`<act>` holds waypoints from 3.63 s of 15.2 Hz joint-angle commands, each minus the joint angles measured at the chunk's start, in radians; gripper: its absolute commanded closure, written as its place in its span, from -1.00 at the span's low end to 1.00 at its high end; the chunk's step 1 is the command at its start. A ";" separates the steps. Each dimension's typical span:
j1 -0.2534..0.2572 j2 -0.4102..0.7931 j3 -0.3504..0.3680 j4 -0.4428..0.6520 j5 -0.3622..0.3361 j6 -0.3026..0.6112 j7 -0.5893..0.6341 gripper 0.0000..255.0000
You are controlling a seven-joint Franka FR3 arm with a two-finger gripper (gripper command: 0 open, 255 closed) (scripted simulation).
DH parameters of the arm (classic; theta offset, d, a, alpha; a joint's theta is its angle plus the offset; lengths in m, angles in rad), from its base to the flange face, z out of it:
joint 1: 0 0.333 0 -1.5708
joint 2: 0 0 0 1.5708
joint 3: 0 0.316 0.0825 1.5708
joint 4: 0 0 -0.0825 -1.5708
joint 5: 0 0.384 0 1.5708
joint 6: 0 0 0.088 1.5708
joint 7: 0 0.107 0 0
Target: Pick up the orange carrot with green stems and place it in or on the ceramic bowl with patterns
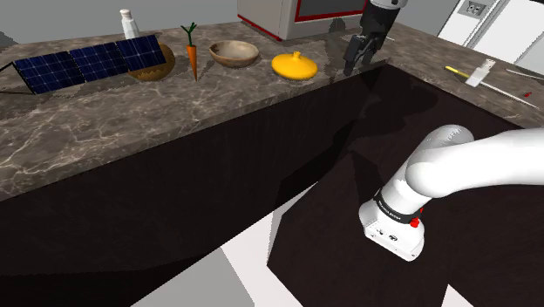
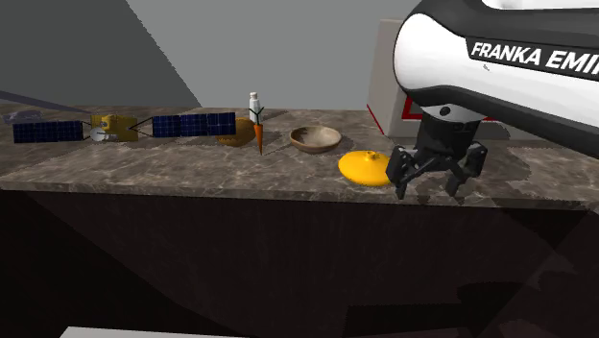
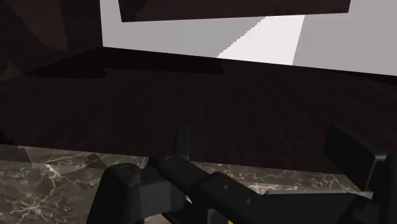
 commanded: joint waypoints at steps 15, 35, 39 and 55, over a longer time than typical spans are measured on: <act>0.028 0.282 0.296 0.188 0.044 0.242 0.355 -1.00; 0.082 1.012 0.675 0.941 -0.506 0.170 0.954 -1.00; 0.075 1.020 0.662 0.904 -0.511 0.217 0.960 -1.00; 0.066 1.030 0.655 0.875 -0.520 0.256 0.967 1.00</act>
